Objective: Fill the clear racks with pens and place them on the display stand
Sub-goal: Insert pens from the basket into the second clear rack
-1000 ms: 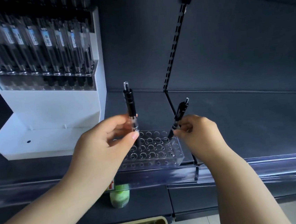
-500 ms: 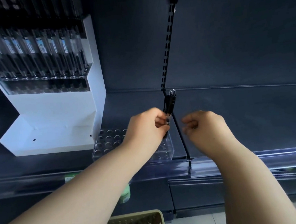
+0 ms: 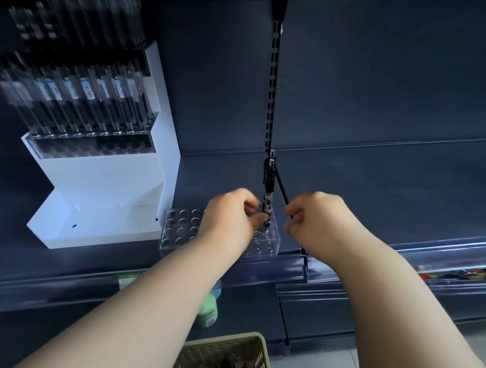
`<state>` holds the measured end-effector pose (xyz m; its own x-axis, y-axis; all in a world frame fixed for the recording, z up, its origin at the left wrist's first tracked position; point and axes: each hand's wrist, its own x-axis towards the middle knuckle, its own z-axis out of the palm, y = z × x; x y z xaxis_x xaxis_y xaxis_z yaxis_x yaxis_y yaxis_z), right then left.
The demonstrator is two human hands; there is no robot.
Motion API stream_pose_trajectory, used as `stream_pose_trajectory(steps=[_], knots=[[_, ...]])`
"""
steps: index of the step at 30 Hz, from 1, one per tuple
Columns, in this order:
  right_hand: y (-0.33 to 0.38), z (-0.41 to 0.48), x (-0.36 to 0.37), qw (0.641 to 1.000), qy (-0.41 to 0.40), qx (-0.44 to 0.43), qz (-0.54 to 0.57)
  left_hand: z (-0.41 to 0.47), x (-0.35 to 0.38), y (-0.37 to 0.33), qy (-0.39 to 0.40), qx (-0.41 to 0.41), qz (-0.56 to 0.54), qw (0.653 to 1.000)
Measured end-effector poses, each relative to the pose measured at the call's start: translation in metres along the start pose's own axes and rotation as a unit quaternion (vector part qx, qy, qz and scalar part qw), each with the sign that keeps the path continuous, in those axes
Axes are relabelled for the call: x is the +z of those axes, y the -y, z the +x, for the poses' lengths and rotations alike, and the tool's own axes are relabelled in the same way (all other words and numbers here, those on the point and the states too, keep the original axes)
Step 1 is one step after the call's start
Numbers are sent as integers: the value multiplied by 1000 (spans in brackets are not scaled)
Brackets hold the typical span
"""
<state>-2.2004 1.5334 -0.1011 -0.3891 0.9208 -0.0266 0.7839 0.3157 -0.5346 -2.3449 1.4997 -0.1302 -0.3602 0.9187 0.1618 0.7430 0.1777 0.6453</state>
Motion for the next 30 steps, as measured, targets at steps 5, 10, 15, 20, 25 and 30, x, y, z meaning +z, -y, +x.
stream_pose_trajectory(steps=[5,10,15,20,25,30], knots=[[28,-32,16,998,21,-45,-31,-39,-25,11,-47,72,37,996],[52,-71,47,988,90,-108,-64,-100,-60,35,-42,156,135,978],[54,-102,89,983,155,-65,-80,-164,-79,80,35,143,224,963],[50,-139,142,972,203,-12,-117,-218,-82,129,141,17,268,953],[40,-181,196,962,241,63,-111,-242,-62,148,218,-18,270,938],[39,-191,225,954,261,99,-112,-242,-39,158,307,-68,313,896]])
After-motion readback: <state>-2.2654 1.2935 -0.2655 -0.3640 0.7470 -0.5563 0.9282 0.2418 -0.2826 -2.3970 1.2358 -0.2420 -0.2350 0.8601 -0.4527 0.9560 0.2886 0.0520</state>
